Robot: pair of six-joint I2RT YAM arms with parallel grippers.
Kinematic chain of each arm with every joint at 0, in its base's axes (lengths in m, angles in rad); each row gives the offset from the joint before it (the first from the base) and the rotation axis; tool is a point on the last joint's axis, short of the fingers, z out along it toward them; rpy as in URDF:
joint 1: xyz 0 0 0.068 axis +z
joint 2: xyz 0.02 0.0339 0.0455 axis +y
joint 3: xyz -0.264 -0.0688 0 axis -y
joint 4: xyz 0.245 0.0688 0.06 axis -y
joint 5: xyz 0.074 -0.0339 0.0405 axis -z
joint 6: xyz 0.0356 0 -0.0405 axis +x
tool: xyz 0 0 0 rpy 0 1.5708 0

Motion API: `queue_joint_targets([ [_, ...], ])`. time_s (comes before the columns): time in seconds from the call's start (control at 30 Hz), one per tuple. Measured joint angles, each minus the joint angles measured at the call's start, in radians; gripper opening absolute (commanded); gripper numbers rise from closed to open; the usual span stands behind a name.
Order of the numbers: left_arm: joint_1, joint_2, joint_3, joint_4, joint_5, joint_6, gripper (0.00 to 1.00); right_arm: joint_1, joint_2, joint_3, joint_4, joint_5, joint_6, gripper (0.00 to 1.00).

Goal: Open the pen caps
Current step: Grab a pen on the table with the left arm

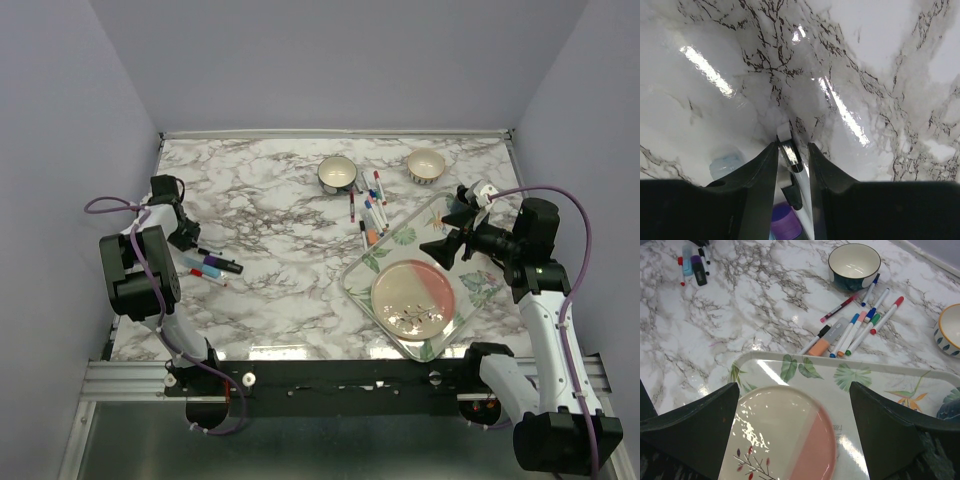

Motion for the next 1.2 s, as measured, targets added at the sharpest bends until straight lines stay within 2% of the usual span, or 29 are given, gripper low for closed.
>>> queue_joint_targets([
  [0.27, 0.008, 0.015, 0.016, 0.000, 0.013, 0.006, 0.19, 0.000, 0.000, 0.000, -0.001, 0.000, 0.000, 1.00],
  [0.33, 0.011, 0.016, 0.017, 0.005, 0.023, 0.006, 0.12, 0.000, 0.000, 0.000, -0.002, 0.000, 0.000, 1.00],
  [0.5, 0.017, 0.016, 0.017, 0.043, 0.094, 0.022, 0.01, 0.000, 0.000, 0.000, -0.006, 0.000, 0.000, 1.00],
  [0.93, 0.007, -0.079, -0.088, 0.298, 0.417, 0.043, 0.00, 0.000, 0.013, 0.000, -0.006, -0.016, -0.009, 1.00],
  [1.1, -0.052, -0.165, -0.145, 0.406, 0.542, 0.047, 0.00, 0.000, 0.014, 0.000, -0.008, -0.075, -0.038, 1.00],
  [1.2, -0.133, -0.245, -0.169, 0.452, 0.598, 0.051, 0.00, 0.000, 0.014, 0.000, -0.015, -0.114, -0.056, 1.00],
])
